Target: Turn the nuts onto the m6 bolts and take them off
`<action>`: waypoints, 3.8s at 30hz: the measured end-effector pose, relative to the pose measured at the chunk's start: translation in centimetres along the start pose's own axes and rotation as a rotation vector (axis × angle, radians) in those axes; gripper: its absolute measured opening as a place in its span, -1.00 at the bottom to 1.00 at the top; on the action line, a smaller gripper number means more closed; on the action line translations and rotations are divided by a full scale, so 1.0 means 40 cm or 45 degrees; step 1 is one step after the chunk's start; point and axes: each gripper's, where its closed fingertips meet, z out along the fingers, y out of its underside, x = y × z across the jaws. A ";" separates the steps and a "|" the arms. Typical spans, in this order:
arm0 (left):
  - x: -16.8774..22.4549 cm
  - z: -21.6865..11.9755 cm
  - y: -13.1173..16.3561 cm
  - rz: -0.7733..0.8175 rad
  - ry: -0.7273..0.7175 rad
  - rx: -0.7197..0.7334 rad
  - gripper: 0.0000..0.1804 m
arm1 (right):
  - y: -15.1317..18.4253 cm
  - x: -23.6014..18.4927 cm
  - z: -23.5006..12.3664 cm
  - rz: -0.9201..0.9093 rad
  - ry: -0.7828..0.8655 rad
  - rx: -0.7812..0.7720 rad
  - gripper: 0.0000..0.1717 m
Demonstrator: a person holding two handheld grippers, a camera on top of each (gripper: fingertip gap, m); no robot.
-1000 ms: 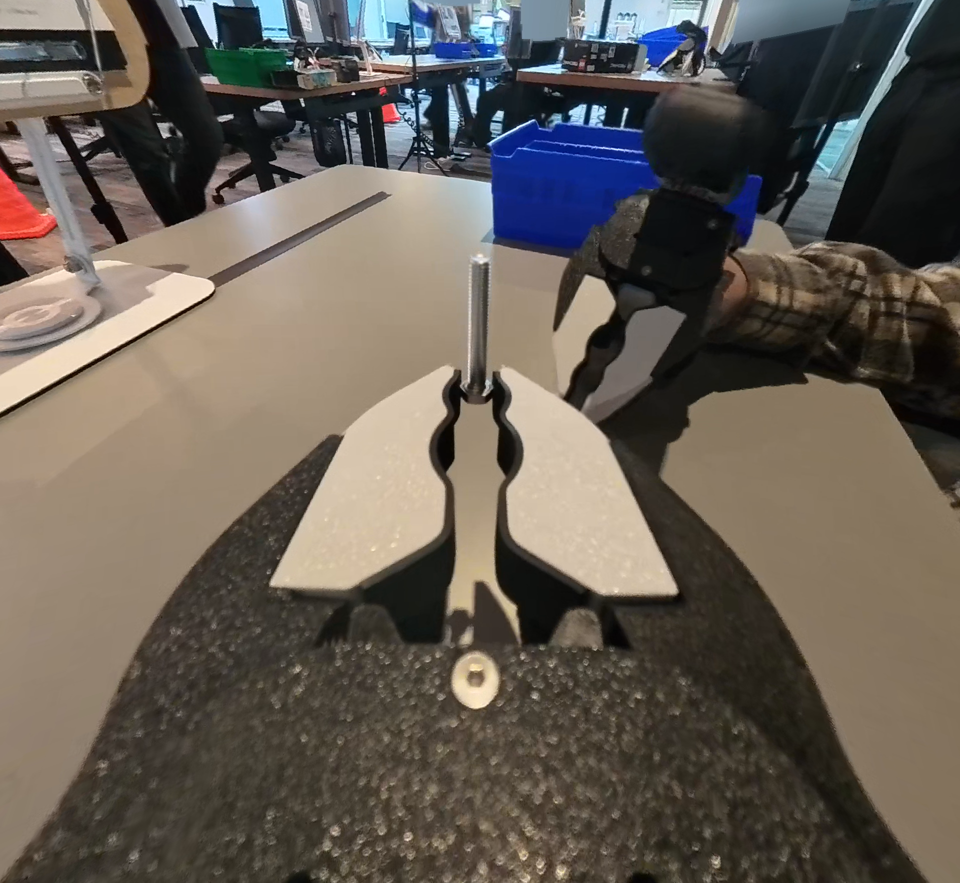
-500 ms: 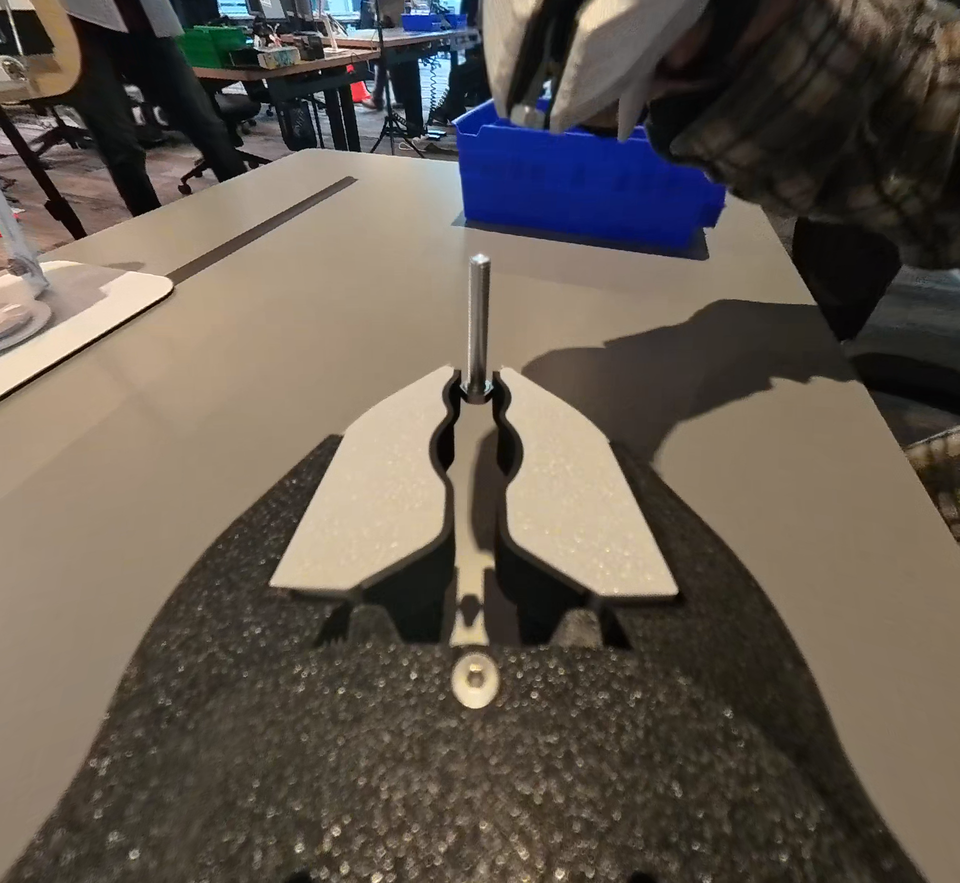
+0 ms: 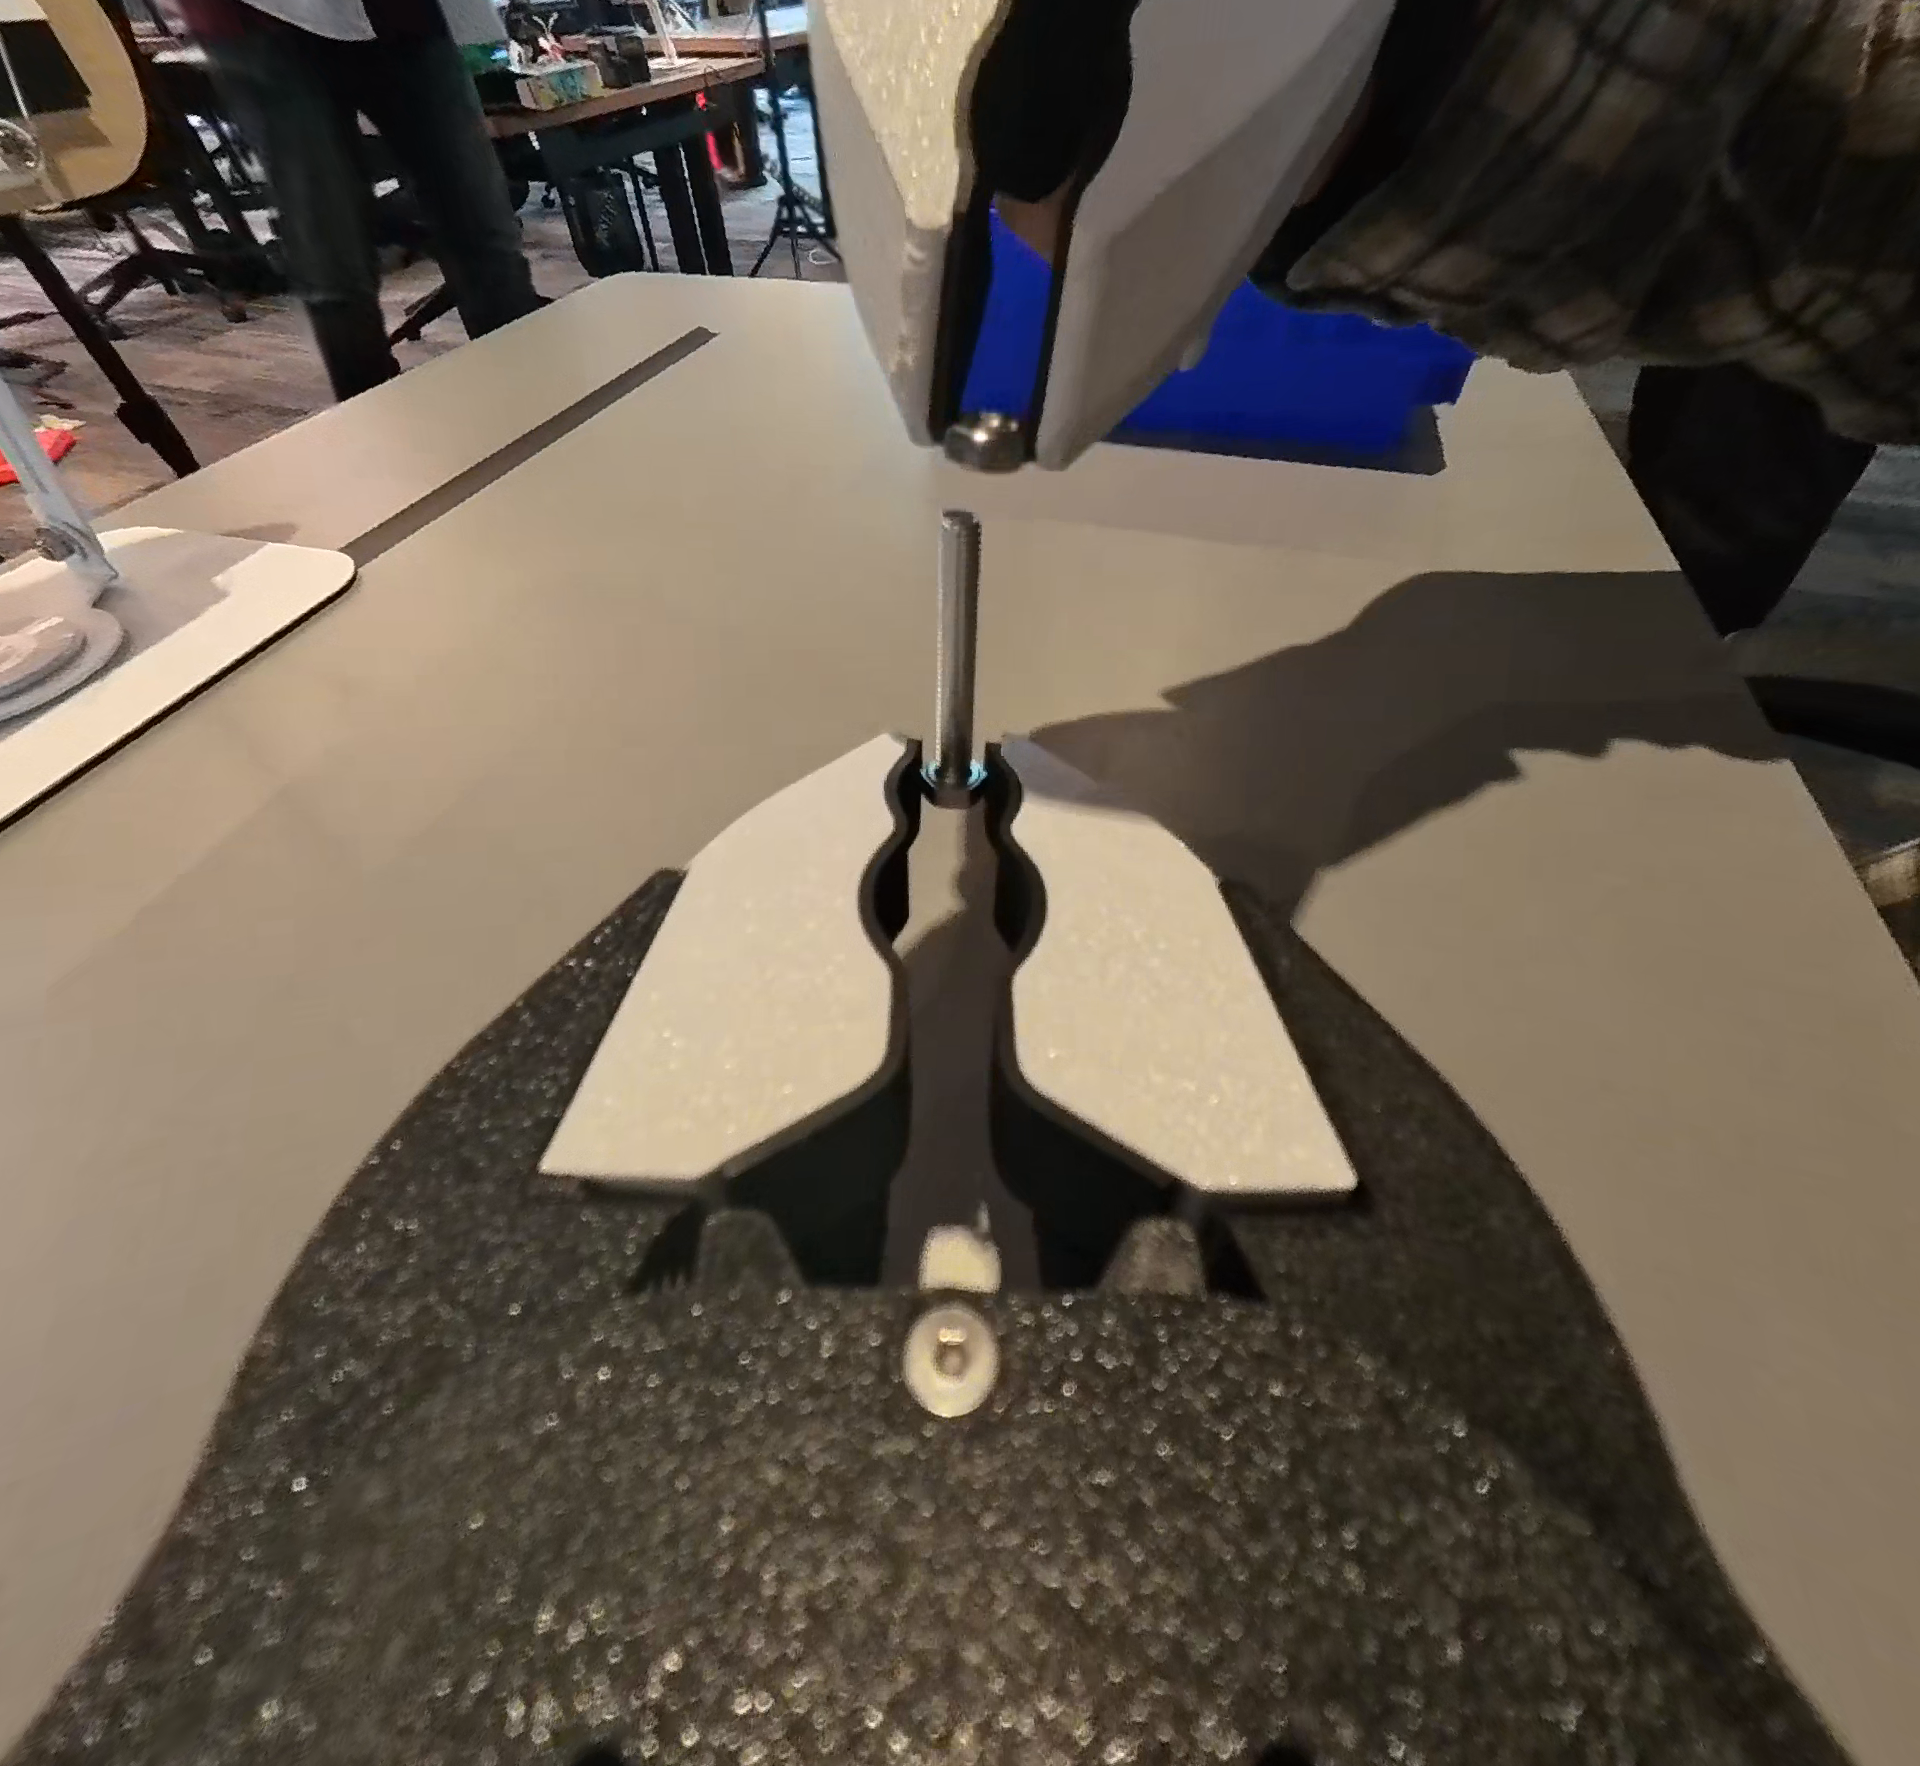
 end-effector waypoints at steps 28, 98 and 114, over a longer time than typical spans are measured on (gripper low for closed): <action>0.002 0.003 0.011 0.024 -0.007 -0.047 -0.88 | 0.035 0.003 0.017 0.063 -0.062 0.025 -0.88; 0.004 -0.015 -0.015 -0.155 0.111 0.047 -0.88 | -0.042 -0.077 0.029 -0.007 0.003 0.896 0.00; -0.002 -0.019 -0.018 -0.156 0.098 0.056 -0.88 | -0.044 -0.076 0.019 -0.021 0.018 0.906 -0.02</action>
